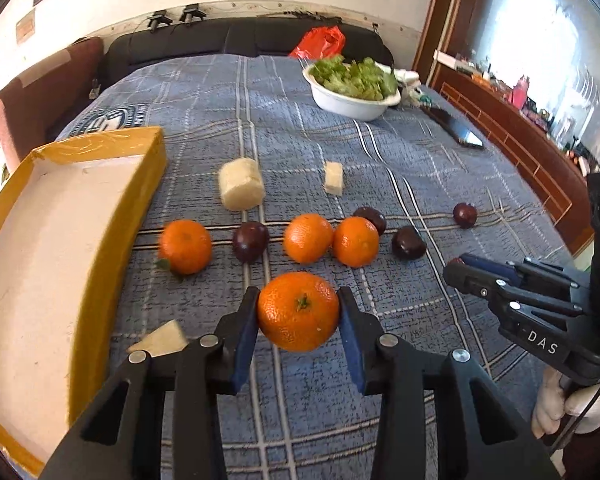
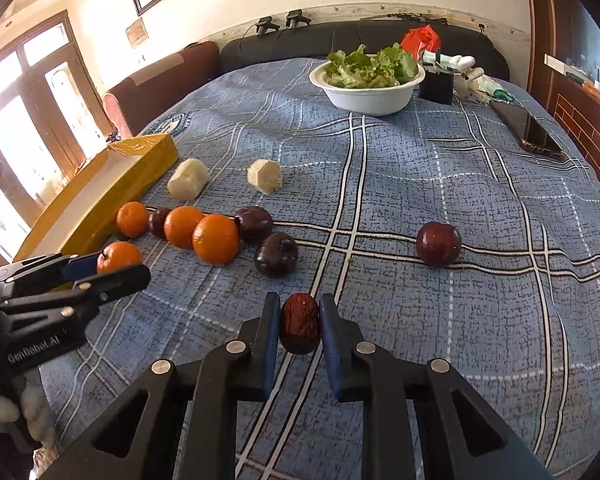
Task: Organize fruits
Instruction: 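Carry the orange and date into the yellow tray and open both grippers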
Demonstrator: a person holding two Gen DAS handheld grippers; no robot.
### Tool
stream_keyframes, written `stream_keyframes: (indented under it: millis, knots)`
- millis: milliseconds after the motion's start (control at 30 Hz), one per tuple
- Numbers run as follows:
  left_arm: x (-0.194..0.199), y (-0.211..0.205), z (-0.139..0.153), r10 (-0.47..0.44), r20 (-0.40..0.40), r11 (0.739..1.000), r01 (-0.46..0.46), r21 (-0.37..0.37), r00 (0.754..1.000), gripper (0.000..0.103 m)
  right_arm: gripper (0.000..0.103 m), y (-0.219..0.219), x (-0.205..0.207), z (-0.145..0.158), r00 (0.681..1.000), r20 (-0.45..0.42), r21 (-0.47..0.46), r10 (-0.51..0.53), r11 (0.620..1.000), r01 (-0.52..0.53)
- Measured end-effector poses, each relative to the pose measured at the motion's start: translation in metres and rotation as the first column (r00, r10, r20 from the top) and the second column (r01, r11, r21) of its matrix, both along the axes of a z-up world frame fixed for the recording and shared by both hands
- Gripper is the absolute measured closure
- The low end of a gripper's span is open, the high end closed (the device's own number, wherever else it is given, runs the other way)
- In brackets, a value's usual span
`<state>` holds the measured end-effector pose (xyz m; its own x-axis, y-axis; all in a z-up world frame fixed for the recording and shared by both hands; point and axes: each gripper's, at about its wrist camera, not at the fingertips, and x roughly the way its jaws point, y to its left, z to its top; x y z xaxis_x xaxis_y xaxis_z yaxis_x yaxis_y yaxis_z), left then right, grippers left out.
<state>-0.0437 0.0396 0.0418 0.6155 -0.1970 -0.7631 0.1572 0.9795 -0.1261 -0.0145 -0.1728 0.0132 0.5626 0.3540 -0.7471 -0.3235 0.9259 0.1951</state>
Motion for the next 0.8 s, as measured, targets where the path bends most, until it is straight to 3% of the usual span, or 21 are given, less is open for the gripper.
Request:
stream_keyframes:
  millis: [200,300,400,600,800]
  knots:
    - [-0.021,0.050,0.021,0.113,0.034,0.992,-0.111,-0.056,0.993,0.066,0.081,0.012,-0.018,0.023,0.999,0.029,0.025,0.027,0.999,-0.028]
    - [-0.030,0.085,0.029,0.199,0.040,0.976,-0.195,-0.093,0.979,0.066,0.081,0.030,-0.024,0.035,0.997,0.038,0.047,0.072,0.996,-0.073]
    - [-0.042,0.121,0.034,0.289,0.042,0.952,-0.282,-0.119,0.956,0.066,0.081,0.057,-0.028,0.045,0.991,0.038,0.080,0.132,0.988,-0.134]
    - [-0.057,0.182,0.034,0.441,0.049,0.895,-0.434,-0.103,0.896,0.066,0.080,0.127,-0.029,0.056,0.962,0.016,0.169,0.274,0.947,-0.272]
    - [-0.062,0.225,0.022,0.544,0.017,0.837,-0.541,-0.077,0.839,0.065,0.080,0.206,-0.028,0.060,0.921,0.023,0.171,0.390,0.906,-0.388]
